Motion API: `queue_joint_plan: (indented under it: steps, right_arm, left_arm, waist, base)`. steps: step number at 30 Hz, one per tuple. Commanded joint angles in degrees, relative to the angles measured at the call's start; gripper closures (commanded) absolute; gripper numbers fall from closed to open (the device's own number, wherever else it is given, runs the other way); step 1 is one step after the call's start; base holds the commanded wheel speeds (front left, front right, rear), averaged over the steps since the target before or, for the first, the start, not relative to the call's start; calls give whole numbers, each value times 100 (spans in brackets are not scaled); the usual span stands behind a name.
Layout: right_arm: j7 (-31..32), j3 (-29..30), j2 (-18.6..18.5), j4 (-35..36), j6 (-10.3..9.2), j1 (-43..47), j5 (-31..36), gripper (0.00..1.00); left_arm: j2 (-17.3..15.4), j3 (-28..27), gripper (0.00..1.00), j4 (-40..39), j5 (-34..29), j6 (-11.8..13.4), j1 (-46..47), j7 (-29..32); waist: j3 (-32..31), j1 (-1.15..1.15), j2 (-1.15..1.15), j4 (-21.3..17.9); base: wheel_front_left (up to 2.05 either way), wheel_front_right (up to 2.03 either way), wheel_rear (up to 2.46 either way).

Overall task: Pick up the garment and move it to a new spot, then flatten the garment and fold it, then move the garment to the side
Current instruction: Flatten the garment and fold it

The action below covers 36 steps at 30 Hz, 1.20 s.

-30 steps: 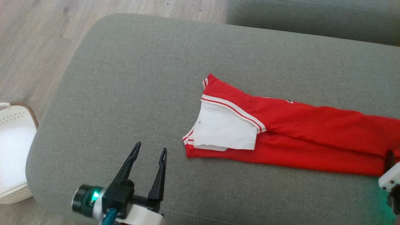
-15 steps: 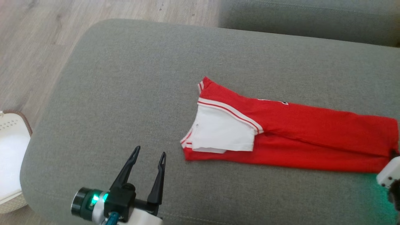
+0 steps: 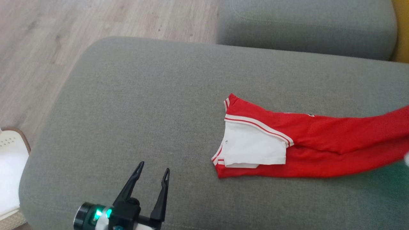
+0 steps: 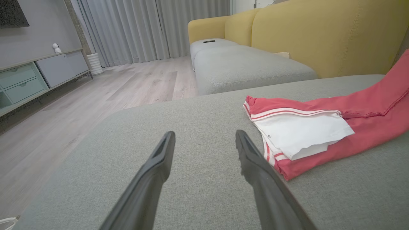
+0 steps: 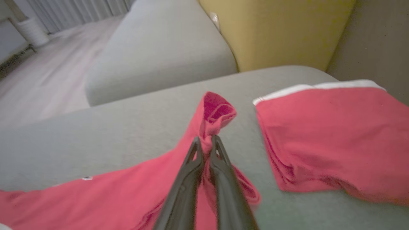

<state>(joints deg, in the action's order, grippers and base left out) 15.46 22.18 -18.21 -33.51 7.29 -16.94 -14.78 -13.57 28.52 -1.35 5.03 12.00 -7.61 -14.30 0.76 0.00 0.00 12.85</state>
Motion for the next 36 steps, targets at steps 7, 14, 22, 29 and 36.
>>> queue_joint_plan:
  steps: [7, 14, 22, 29, 36]
  right_arm:
    - [487, -959, 636, 1989, 20, 189, -771, 100]
    - [732, -1896, 1279, 2789, 20, 455, -1013, 100]
    - [441, -2733, 1511, 2338, 20, 463, -1180, 100]
    - [-170, -3385, 1531, 1534, 20, 103, -1603, 0]
    - [-753, -3737, 1532, 1386, 20, -56, -1981, 0]
  left_arm:
    - [92, -264, 0, -67, -16, -109, 78, -70]
    - [136, -239, 0, -22, -65, -224, 77, -70]
    - [212, -249, 0, -2, -103, -295, 116, -70]
    - [370, -417, 0, 6, 67, -362, 144, -70]
    - [441, -539, 0, 40, 59, -379, 131, -70]
  waist:
    - [-237, 0, 0, 193]
    - [-295, 0, 0, 596]
    - [-170, 0, 0, 989]
    - [29, 0, 0, 1087]
    - [29, 0, 0, 847]
  base:
    - [0, 0, 0]
    - [0, 0, 0]
    - [0, 0, 0]
    - [0, 0, 0]
    - [0, 0, 0]
